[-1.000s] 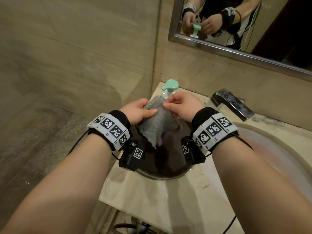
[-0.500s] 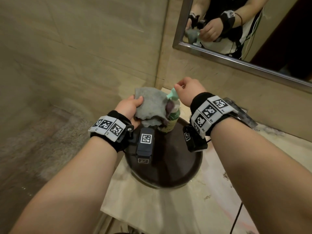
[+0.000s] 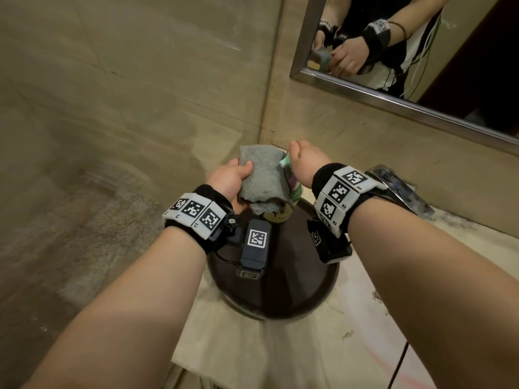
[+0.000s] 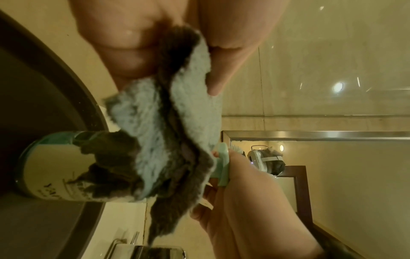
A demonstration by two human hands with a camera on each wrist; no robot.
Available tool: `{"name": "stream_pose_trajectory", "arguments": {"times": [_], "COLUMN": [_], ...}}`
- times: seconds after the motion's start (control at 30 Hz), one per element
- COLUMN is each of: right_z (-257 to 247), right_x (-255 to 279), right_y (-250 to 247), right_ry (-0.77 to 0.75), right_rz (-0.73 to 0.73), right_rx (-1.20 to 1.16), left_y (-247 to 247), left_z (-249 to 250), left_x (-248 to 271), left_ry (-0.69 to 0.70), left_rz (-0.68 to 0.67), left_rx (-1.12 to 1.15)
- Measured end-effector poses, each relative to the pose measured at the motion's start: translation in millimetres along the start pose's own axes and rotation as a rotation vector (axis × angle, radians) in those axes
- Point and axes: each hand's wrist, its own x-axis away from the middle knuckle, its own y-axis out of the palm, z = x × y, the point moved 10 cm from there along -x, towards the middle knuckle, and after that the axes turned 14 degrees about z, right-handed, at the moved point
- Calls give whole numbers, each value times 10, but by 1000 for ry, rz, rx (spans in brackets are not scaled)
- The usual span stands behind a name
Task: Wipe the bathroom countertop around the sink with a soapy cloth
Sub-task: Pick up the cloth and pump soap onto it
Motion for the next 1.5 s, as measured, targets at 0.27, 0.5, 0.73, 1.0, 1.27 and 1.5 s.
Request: {"name": "stream_pose_trajectory", "arguments": {"times": [0.27, 0.5, 0.73, 1.0, 1.27, 1.5], "right_z": [-34, -29, -7, 17, -45, -44], "right_x": [-19, -37, -54, -100, -70, -89], "right_y": [28, 49, 45, 88, 157, 180], "right_ry": [-40, -39, -12, -22, -157, -187], "right_rz": [-17, -3, 15, 49, 18, 22], "right_rx": [49, 44, -6, -17, 144, 156], "left_y": [20, 31, 32, 47, 33, 32], "left_z": [-13, 7, 19, 1, -2, -5], "left_x": [-14, -16, -16, -44, -76, -107], "left_ry": [-3, 8, 29, 29, 21, 12], "left_rz": [-23, -35, -41, -68, -74, -91], "left_rx": [-3, 2, -12, -20, -19, -13]}}
